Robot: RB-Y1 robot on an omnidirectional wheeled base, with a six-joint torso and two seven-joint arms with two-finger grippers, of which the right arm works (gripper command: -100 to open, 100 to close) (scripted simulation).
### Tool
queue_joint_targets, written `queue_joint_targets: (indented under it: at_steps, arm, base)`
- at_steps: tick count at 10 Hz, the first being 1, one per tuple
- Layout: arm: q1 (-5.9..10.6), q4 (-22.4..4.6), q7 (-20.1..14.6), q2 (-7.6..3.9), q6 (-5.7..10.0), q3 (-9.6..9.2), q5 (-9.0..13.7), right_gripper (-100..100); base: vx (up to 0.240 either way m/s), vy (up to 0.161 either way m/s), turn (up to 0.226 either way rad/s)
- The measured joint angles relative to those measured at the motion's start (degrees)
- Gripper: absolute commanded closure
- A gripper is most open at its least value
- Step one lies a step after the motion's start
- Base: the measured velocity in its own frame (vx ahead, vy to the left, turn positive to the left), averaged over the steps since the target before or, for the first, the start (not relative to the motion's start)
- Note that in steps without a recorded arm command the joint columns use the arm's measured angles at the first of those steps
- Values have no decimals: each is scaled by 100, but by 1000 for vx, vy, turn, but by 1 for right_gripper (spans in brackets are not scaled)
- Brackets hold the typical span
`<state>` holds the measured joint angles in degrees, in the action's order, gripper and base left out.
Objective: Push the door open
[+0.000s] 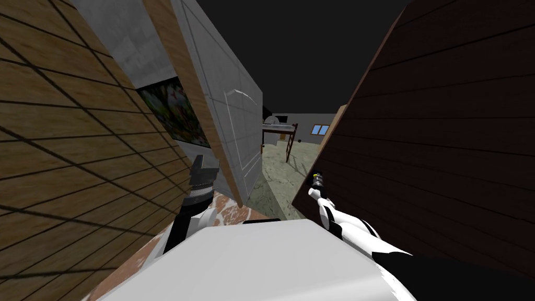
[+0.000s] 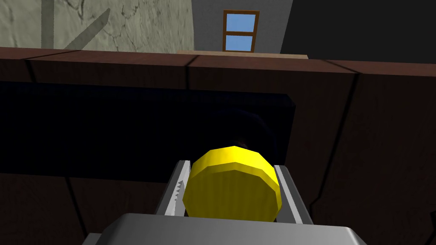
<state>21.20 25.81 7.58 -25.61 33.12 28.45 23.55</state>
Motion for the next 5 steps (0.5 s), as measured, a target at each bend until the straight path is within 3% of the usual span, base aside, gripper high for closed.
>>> queue_joint_targets:
  at_steps: [1, 2, 3, 5]
  arm:
    - [110, -249, -9, -63, 102, -5, -6, 100]
    - [83, -162, 102, -7, 96, 114, 45, 100]
    - [43, 0, 291, 63, -18, 262, 112, 100]
    - [258, -447, 319, -74, 198, 326, 128, 100]
  base:
    - [141, -29, -39]
    - [212, -51, -55]
    - [147, -29, -33]
    - [194, -4, -54]
